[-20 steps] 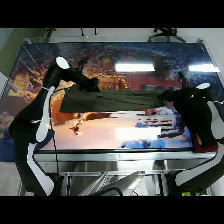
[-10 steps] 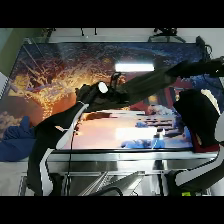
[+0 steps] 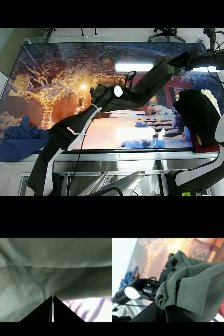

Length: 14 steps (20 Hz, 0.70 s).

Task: Fold the shirts.

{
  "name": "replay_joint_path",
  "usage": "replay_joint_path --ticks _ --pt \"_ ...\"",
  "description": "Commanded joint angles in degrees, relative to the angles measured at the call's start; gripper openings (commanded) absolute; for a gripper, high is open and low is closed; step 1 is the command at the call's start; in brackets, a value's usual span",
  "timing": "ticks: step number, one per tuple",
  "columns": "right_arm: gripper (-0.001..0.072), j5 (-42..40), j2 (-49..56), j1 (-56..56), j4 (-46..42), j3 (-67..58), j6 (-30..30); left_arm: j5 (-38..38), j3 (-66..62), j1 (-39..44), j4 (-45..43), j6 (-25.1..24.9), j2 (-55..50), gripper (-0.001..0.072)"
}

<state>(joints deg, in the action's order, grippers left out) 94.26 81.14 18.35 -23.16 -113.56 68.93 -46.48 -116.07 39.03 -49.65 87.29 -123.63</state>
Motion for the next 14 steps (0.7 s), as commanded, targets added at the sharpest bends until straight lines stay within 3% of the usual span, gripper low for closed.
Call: replay_joint_path --ticks 1,3,5,10,14 --pt "0.002 0.1 0.0 -1.1 -5.1 -0.1 1.9 -16.4 -1.5 -6.3 -0.3 0.2 4.8 0.0019" --pt "0.002 0.0 0.0 -4.1 -8.7 -0.1 3.0 -25.7 -1.5 -11.8 -0.2 -2.2 9.9 0.0018" --pt "0.0019 -2.5 0.0 -8.9 -9.0 -0.1 3.0 -29.8 -1.5 -17.5 -0.1 -3.8 16.9 0.0018" --pt "0.002 -16.4 3.4 -25.7 -9.5 -0.1 2.9 -30.2 -1.5 -30.3 -0.1 -5.4 33.2 0.0018" --pt "0.002 -26.6 12.3 -39.1 -10.9 -0.1 2.9 -30.4 3.7 -38.4 -0.1 -7.5 42.7 0.0018"
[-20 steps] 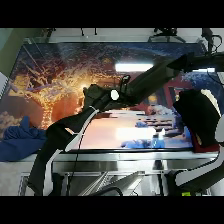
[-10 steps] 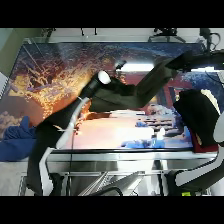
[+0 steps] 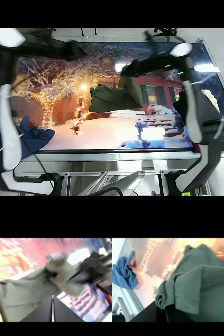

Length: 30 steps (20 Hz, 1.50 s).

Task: Fold the shirts.

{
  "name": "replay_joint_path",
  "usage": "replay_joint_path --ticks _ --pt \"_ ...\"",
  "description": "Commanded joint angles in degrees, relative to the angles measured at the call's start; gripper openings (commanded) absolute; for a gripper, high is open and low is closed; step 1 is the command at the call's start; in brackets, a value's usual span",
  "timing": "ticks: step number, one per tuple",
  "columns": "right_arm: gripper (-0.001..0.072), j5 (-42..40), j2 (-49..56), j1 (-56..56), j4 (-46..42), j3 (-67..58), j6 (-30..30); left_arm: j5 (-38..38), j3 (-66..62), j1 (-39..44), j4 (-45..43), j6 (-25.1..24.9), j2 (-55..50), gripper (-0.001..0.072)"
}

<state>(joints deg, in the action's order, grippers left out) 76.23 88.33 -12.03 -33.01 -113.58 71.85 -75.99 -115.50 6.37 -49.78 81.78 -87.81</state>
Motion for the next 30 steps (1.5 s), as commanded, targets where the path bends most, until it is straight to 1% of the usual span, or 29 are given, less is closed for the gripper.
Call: replay_joint_path --ticks 1,2,3,4,5,7,9,11,12,13,14,16,19,22,25,28,30 --pt "0.002 -11.7 7.9 -12.0 -0.9 -0.1 -1.7 -0.9 5.4 -7.0 0.0 -2.9 8.9 0.0018" --pt "0.0023 -14.3 10.4 -14.7 -0.9 -0.1 -4.1 -0.8 8.0 -8.3 0.0 -4.0 10.9 0.0018" --pt "0.0129 -16.5 12.7 -17.2 -0.4 -0.1 -6.0 -0.3 10.4 -9.3 0.0 -5.0 12.5 0.0018" --pt "0.0343 -18.0 14.0 -18.8 0.8 -0.1 -7.5 0.4 12.9 -10.3 0.0 -5.7 13.8 0.0018" --pt "0.0445 -18.1 14.3 -19.4 2.6 -0.1 -8.4 1.2 15.2 -11.1 0.0 -5.9 14.9 0.0018" --pt "0.0437 -15.4 11.8 -17.7 2.6 -0.1 -9.1 3.0 19.7 -12.5 0.1 -6.6 16.7 0.0018" --pt "0.0437 -11.0 7.4 -12.5 -1.0 -0.1 -8.2 4.5 23.7 -13.3 0.5 -7.5 18.0 0.0019" --pt "0.0441 -8.1 3.3 -5.3 -8.9 -0.1 -1.4 5.6 26.3 -13.9 0.5 -7.9 18.5 0.0018" --pt "0.0465 -6.6 2.0 -1.6 -12.3 -0.1 1.7 5.5 26.7 -13.9 0.5 -7.9 18.5 0.0018" --pt "0.0553 -4.7 1.2 2.2 -15.3 -0.1 4.4 5.4 26.7 -13.8 0.5 -7.9 18.5 0.0018" --pt "0.0602 -2.0 1.0 5.7 -17.7 -0.1 7.1 5.5 26.6 -13.5 1.2 -7.9 18.5 0.0018" --pt "0.0601 2.3 1.9 10.9 -21.6 0.8 9.7 5.5 26.6 -13.0 4.2 -8.9 18.5 0.0019" --pt "0.0601 2.8 4.3 14.5 -21.9 6.3 9.6 5.7 26.6 -12.2 4.8 -9.1 18.5 0.0019" --pt "0.0601 1.7 8.5 13.0 -21.8 10.0 7.6 5.4 26.6 -12.2 4.8 -9.1 18.5 0.0019" --pt "0.0601 0.4 12.4 10.0 -21.3 10.0 7.2 5.4 26.6 -12.2 4.8 -9.1 18.5 0.0018" --pt "0.06 -0.9 13.5 7.4 -14.7 10.0 3.8 5.5 26.6 -12.2 4.8 -9.1 18.5 0.0019" --pt "0.0598 -3.1 13.5 6.2 -11.7 9.9 2.9 5.5 26.6 -12.2 4.8 -9.1 18.5 0.0018"
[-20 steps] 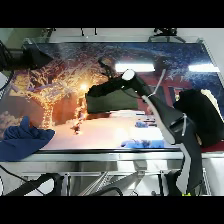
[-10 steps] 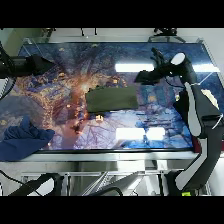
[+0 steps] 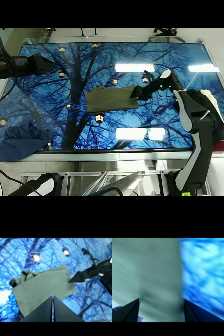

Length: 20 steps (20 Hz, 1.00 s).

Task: Fold the shirts.

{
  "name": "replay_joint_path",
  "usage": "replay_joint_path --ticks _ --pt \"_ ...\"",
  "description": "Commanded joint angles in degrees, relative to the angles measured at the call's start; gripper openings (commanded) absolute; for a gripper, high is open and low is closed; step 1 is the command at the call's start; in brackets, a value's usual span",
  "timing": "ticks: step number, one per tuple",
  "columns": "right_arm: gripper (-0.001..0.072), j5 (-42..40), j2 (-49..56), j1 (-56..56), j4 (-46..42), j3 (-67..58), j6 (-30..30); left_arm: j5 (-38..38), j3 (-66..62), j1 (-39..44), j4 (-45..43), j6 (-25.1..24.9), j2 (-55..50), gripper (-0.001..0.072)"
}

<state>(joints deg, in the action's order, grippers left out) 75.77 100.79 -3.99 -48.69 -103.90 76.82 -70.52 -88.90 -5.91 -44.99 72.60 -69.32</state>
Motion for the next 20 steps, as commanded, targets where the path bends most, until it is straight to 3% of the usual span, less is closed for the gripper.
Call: replay_joint_path --ticks 1,2,4,6,11,15,20 --pt "0.0596 -3.5 1.0 -2.1 4.9 0.2 -2.1 0.0 0.0 0.0 0.0 0.1 0.0 0.0019" --pt "0.054 -4.0 1.0 -2.3 5.5 0.2 -2.1 -0.2 0.0 0.0 0.0 0.1 0.0 0.0019" --pt "0.0018 -3.8 0.9 -2.4 9.0 0.2 -5.5 -0.5 0.0 0.0 0.0 0.1 0.0 0.0019" --pt "0.0019 -3.5 -0.5 -2.3 13.0 0.0 -8.8 -0.6 0.0 0.0 0.0 0.1 0.0 0.0019" --pt "0.0018 -4.4 -9.2 5.2 12.6 -8.8 -5.9 -2.4 0.0 0.0 0.0 0.0 0.0 0.0019" --pt "0.0018 -4.1 -18.7 16.6 11.6 -11.9 3.6 -4.6 0.0 0.0 0.0 0.0 0.0 0.0019" --pt "0.0018 -1.0 -29.6 28.4 -6.6 -11.9 19.7 -5.1 0.0 0.0 0.0 0.0 0.0 0.0019"
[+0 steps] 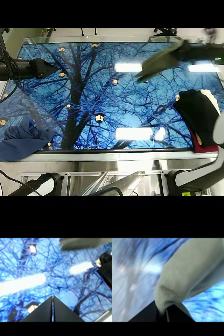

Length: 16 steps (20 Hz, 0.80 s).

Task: Fold the shirts.

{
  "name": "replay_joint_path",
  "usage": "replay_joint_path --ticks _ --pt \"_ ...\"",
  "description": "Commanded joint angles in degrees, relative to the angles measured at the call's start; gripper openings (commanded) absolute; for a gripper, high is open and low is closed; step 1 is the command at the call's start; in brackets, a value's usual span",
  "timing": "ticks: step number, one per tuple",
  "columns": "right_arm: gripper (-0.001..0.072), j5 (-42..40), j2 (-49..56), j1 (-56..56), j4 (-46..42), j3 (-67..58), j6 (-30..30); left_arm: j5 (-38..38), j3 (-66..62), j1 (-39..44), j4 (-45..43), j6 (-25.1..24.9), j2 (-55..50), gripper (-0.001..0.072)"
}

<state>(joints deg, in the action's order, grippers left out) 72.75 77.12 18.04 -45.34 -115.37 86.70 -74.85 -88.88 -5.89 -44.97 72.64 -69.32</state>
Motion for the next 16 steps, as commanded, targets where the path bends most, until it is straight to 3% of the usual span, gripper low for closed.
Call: replay_joint_path --ticks 1,3,5,9,16 --pt "0.0018 4.8 -7.5 8.3 -12.8 -0.4 12.6 -1.0 0.0 0.0 0.0 0.0 0.0 0.0019" --pt "0.0019 13.6 -9.1 11.4 -18.0 0.0 16.4 -1.3 0.0 0.0 0.0 0.0 0.0 0.0019" --pt "0.0019 21.8 -10.1 12.9 -24.5 1.8 16.4 -1.3 0.0 0.0 0.0 0.0 0.0 0.0019" --pt "0.0019 26.2 -14.2 13.1 -44.7 4.7 15.5 -2.4 0.0 0.0 0.0 0.0 0.0 0.0019" --pt "0.002 29.9 -18.9 13.9 -47.7 15.8 15.8 -2.8 0.0 0.0 0.0 0.0 0.0 0.0019"
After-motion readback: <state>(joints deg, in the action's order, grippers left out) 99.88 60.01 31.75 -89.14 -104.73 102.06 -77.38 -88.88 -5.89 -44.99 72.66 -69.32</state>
